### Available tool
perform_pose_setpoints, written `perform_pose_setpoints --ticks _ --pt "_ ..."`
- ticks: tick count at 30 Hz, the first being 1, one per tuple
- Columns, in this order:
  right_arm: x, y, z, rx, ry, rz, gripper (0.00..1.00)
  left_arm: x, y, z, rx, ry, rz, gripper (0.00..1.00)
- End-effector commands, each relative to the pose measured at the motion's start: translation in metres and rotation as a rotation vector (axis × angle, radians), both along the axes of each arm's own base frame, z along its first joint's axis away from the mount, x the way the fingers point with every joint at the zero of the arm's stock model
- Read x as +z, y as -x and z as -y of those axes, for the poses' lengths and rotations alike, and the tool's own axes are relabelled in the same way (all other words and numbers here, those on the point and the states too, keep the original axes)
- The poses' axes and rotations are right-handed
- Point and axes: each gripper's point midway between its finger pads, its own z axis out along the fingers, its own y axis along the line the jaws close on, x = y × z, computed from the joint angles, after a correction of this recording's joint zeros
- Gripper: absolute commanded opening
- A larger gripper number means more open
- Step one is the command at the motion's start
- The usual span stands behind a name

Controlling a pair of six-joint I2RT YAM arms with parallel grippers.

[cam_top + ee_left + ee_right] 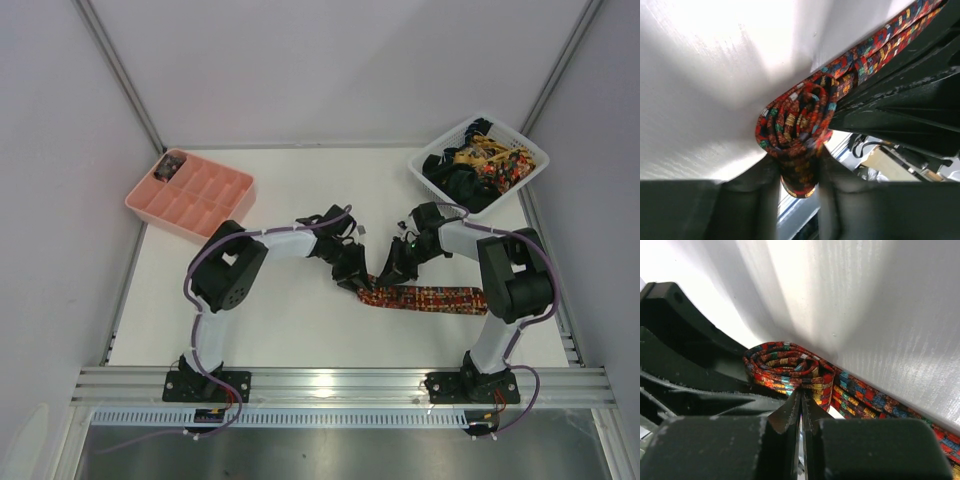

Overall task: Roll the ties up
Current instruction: Roll the tie

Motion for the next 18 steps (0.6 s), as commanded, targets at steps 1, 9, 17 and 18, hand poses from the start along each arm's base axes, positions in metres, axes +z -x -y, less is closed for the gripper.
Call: perform_pose_setpoints --ticks 1,9,17,18 --pt "-0.002 0.003 0.003 0.019 0.047 0.031 0.08 0.01 -0.018 0.009 0.006 -0.01 0.09 0.25" --pt "-0.001 0.007 -0.002 0.033 0.048 0.029 0.07 0.026 -0.029 -0.004 -0.05 -0.139 0.229 0.01" --pt "0.002 0.002 -0.016 0.047 0.025 0.033 0.07 0.034 -0.027 -0.017 -0.094 -0.301 0.345 0.0" --pt "0.003 0.001 -0.019 0.051 0.022 0.034 0.08 0.033 -0.025 -0.018 -0.105 -0.313 0.34 0.0"
